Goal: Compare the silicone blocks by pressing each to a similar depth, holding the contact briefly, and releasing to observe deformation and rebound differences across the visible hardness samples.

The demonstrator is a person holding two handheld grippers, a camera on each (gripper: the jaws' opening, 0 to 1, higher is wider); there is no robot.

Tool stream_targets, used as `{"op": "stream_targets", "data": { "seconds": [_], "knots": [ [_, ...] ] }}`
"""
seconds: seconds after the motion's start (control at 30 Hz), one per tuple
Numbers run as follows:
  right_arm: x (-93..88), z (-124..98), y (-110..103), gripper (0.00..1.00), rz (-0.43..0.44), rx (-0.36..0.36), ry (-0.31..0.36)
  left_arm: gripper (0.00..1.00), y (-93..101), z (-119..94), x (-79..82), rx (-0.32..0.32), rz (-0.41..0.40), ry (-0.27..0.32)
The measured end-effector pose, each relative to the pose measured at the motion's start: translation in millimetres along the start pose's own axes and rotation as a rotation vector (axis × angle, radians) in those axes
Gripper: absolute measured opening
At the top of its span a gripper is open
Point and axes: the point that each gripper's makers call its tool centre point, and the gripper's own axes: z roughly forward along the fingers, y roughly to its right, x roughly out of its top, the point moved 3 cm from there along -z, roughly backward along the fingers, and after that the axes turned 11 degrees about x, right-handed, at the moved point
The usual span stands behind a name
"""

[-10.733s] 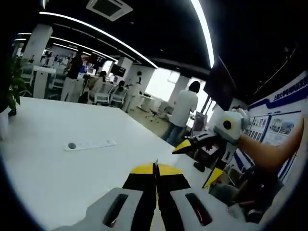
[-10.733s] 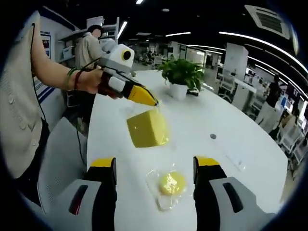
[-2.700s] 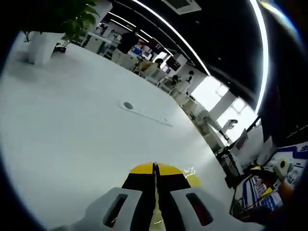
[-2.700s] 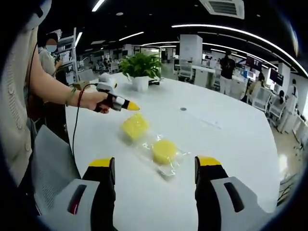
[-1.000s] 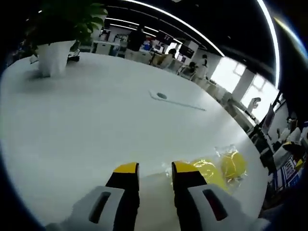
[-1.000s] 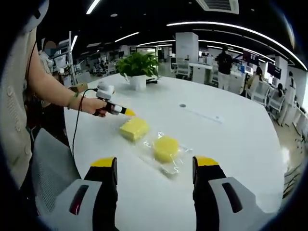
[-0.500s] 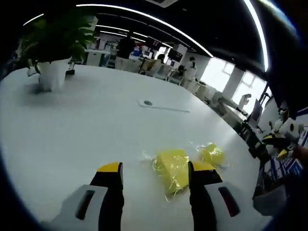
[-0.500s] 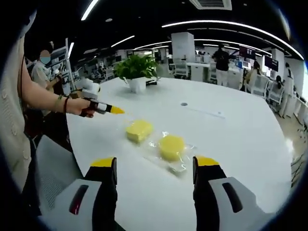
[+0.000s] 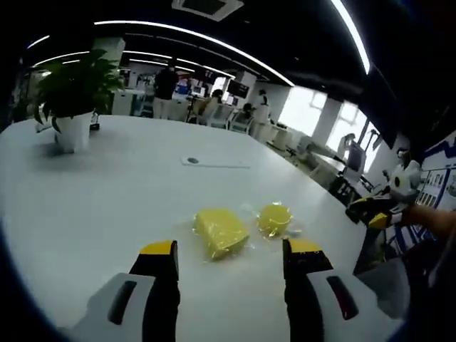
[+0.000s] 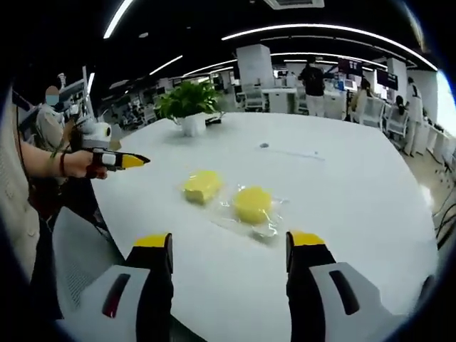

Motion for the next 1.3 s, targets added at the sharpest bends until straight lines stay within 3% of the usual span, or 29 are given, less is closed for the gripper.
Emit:
{"op": "stream_targets", "data": {
  "seconds": [0.3,0.67,1.03,1.3],
  "knots": [
    [-7.3,-4,1,0.59,0.061,-0.008,0.032,0.58,7.2,-20,-5.9,0.007,-0.005,0.001],
    [-5.1,-3,1,0.59,0.101,0.008,0.065,0.58,9.8,-26,-6.8,0.017,-0.003,-0.005],
    [-8.0,-2,10,0.58,0.109,0.013,0.068,0.58,26.3,-16,-3.5,-0.005,-0.005,-0.027],
    [-4.8,-1,20,0.56,0.106,0.024,0.089,0.58,44.2,8,-2.0,-0.038,0.024,-0.068]
  ]
}}
